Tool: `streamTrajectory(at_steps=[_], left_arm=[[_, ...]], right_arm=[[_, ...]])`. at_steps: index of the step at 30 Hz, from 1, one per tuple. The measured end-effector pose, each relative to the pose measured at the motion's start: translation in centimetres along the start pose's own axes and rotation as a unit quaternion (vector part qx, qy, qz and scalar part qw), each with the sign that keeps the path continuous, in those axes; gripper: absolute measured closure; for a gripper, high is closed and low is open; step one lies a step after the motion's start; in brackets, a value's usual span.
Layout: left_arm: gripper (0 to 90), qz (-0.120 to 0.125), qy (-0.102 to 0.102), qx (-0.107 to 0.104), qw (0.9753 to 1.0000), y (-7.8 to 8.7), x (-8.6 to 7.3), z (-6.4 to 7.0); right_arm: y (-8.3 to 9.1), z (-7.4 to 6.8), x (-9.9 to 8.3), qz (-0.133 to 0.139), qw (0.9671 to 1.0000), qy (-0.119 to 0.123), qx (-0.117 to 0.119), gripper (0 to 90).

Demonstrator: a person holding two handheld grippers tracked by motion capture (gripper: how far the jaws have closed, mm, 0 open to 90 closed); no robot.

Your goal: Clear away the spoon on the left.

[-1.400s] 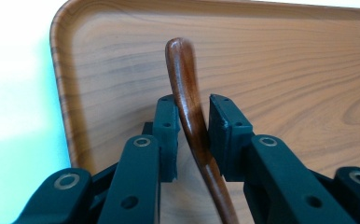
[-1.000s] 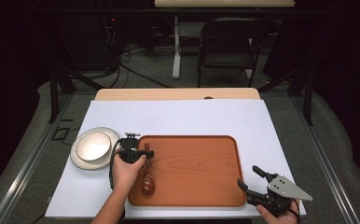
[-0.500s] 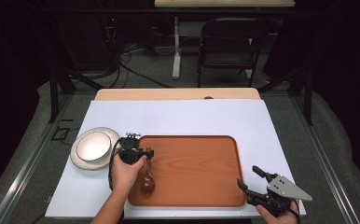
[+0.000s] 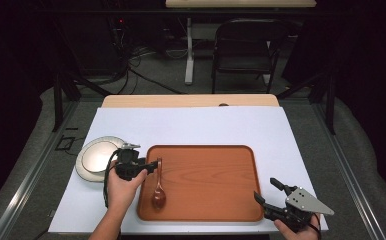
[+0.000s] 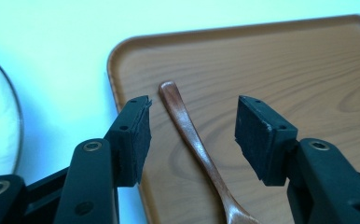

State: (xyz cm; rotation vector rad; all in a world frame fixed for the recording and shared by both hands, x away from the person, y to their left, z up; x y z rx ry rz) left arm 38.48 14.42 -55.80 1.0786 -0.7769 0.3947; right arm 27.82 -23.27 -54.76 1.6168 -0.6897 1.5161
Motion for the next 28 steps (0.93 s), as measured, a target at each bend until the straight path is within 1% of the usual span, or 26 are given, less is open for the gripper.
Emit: streamTrajectory(at_steps=[1, 3, 4, 6, 7, 9, 12, 14, 15, 17, 20, 23, 25, 26, 27, 28], left_arm=[[45.3, 0.000, 0.000, 0.000, 1.0000, 0.0, 0.0, 0.0], [45.3, 0.012, -0.002, -0.003, 0.9999, 0.7, 0.0, -0.1], [45.3, 0.013, -0.005, -0.002, 0.9999, 0.9, 0.0, -0.2], [45.3, 0.014, -0.013, 0.002, 0.9998, 1.4, -0.2, -0.4], [45.2, 0.019, -0.017, 0.008, 0.9997, 2.0, -0.4, -0.8], [45.2, 0.023, -0.016, 0.009, 0.9996, 2.3, -0.5, -0.9], [44.6, 0.044, -0.023, 0.004, 0.9988, 3.2, -0.8, -1.3], [44.5, 0.052, -0.030, 0.008, 0.9982, 3.8, -1.1, -1.6], [44.4, 0.064, -0.033, 0.009, 0.9973, 4.3, -1.4, -1.9], [43.9, 0.068, -0.031, 0.012, 0.9972, 4.5, -1.7, -2.2], [41.6, 0.088, -0.027, 0.025, 0.9955, 5.1, -2.0, -2.9], [41.2, 0.099, -0.032, 0.031, 0.9941, 5.3, -2.5, -3.4], [40.9, 0.102, -0.042, 0.036, 0.9932, 5.4, -2.9, -3.7], [40.8, 0.103, -0.041, 0.036, 0.9932, 5.4, -3.2, -3.9], [40.9, 0.103, -0.039, 0.037, 0.9932, 5.4, -3.3, -4.0], [40.9, 0.105, -0.039, 0.040, 0.9929, 5.4, -3.4, -4.2]], right_arm=[[0.0, 0.0, 0.0, -0.001, 1.0000, 0.000, 0.000, 29.0], [0.0, 0.0, 0.0, 0.000, 1.0000, 0.000, 0.000, 29.0], [0.0, 0.0, 0.0, 0.000, 1.0000, 0.000, -0.001, 29.0], [0.0, 0.0, 0.0, -0.001, 1.0000, -0.001, -0.001, 29.0], [0.0, 0.0, 0.0, 0.000, 1.0000, -0.001, -0.001, 29.0], [0.0, 0.0, 0.0, 0.000, 1.0000, -0.001, -0.001, 29.0], [0.0, 0.0, 0.0, -0.001, 1.0000, -0.001, -0.001, 29.0], [0.0, 0.0, -0.1, -0.002, 1.0000, 0.000, -0.001, 29.0], [0.0, 0.0, -0.1, -0.003, 1.0000, 0.002, -0.001, 29.0], [0.0, 0.0, -0.1, -0.003, 1.0000, 0.002, 0.000, 29.0], [-0.1, 0.0, -0.2, -0.005, 1.0000, 0.001, -0.001, 29.0], [-0.1, 0.0, -0.2, -0.006, 1.0000, 0.004, -0.002, 29.0], [-0.1, 0.0, -0.2, -0.006, 1.0000, 0.004, -0.004, 28.8], [-0.1, 0.0, -0.2, -0.006, 1.0000, 0.005, -0.001, 28.8], [-0.2, -0.2, -0.2, -0.006, 1.0000, 0.001, 0.004, 28.5], [-0.2, -0.2, -0.2, -0.006, 1.0000, 0.001, 0.004, 28.5]])
Point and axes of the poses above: each handheld gripper's, and its own axes: y roughly backward along the jaws, x roughly out of its top, z roughly to its right, the point moved 8 cm from there along -y, roughly forward along the jaws, and after that the axes turned 6 degrees about z, right-handed, at the moved point
